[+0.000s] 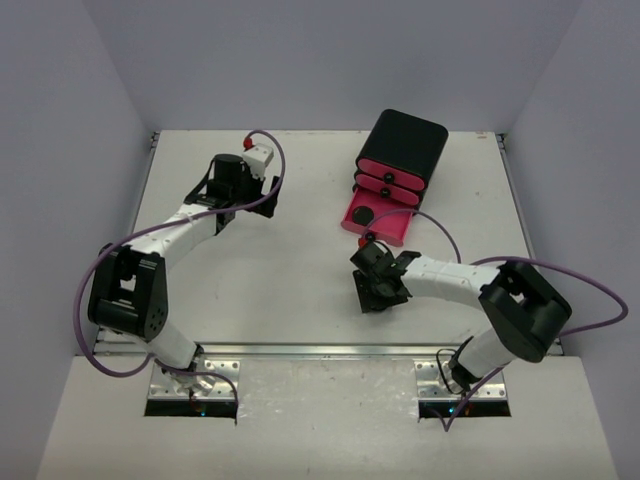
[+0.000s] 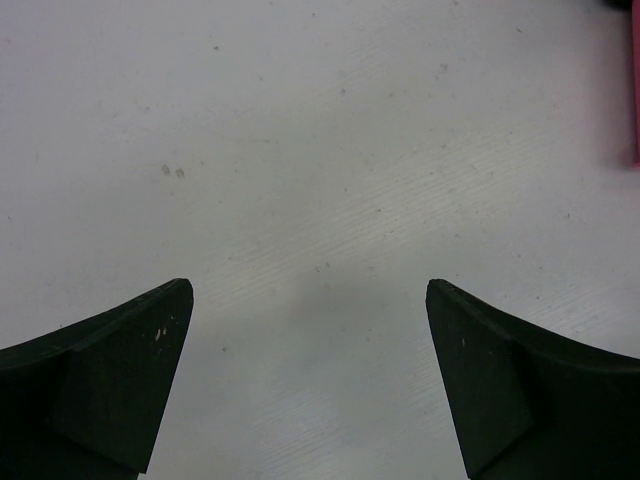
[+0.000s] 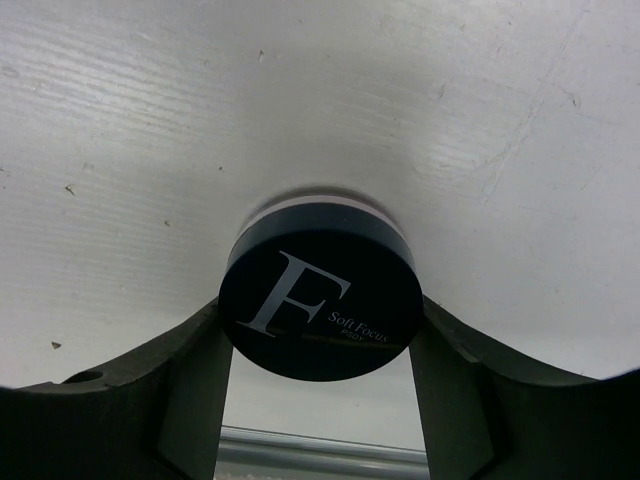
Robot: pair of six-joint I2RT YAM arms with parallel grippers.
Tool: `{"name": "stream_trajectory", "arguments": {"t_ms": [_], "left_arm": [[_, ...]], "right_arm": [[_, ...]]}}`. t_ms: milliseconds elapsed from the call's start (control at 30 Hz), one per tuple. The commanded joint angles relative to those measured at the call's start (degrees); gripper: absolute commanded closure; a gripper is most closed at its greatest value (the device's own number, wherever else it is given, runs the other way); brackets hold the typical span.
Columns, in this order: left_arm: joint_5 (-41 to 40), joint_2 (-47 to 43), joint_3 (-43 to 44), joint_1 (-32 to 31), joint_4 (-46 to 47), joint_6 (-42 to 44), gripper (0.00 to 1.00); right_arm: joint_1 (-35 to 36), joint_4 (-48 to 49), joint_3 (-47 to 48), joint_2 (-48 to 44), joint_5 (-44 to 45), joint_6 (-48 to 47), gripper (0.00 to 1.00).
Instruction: Organize the makeup
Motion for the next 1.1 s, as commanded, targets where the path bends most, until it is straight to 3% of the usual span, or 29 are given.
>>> {"name": "stream_trajectory", "arguments": {"t_ms": [0,267,600,767,1067], "left_arm": [[0.87,0.02,0.22,0.78,1.38,0.31,0.0],[1.06,0.41,0.35,0.78,1.38,0.25,0.0],[1.05,-0.16,0.21,0.78,1.1,0.49,0.0],[1.63,0.72,0.22,0.78,1.01,0.75,0.0],[2.56,1.49,0.28,0.7,1.03,0.57,0.0]], "right_arm": [[0.21,0.6,2.96,0.36,2.77,-1.51,0.57],[-3.78,0.64,13.91,-4.46,7.24,-8.77,0.57],[-16.2,8.25,23.85,7.18,12.98,-8.37,0.57],[-17.81,9.56,28.36,14.26,13.25,-7.66,0.57],[-20.0,10.62,29.56,18.25,15.54,-1.79,0.55]]}}
